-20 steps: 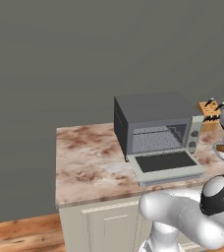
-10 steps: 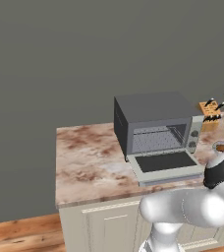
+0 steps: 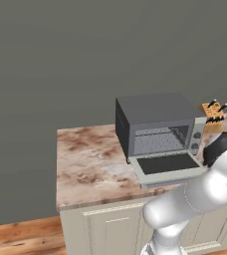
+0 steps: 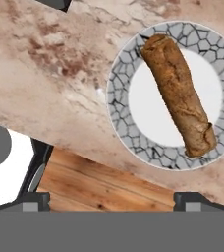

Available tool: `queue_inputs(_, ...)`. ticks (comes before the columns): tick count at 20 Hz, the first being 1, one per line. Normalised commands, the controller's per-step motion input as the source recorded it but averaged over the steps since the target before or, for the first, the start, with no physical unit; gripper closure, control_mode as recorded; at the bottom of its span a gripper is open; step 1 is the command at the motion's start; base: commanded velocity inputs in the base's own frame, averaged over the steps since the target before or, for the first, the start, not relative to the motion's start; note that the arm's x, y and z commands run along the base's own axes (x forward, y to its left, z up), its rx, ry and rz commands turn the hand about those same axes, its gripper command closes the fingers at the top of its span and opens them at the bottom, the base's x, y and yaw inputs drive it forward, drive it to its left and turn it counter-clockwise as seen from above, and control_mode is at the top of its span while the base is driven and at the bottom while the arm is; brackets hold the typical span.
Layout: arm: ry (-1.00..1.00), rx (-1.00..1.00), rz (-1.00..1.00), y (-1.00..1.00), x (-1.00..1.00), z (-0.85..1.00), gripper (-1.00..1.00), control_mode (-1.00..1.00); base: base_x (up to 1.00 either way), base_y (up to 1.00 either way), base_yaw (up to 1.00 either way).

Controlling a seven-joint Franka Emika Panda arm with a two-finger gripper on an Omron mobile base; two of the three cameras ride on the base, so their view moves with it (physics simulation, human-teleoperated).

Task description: Pull the toaster oven rack outwards. Pick up the baguette from the plate and place it on the toaster oven rack. Close the toaster oven door fully and set the temperature to the lowest setting.

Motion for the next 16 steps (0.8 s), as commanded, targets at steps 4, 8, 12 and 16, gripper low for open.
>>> queue_inputs(4, 0.06, 0.01, 0.04, -0.21, 0.23, -0.10, -1.00, -1.00, 0.00, 0.00, 0.00)
queue_inputs(8, 0.01, 0.03, 0.04, -0.18, 0.23, -0.07, -1.00, -1.00, 0.00, 0.00, 0.00)
queue_inputs(12, 0.00, 0.03, 0.02, -0.03, 0.24, -0.16, -1.00, -1.00, 0.00, 0.00, 0.00)
queue_inputs(16, 0.00, 0.01, 0.03, -0.06, 0.22, -0.15, -1.00, -1.00, 0.00, 0.00, 0.00)
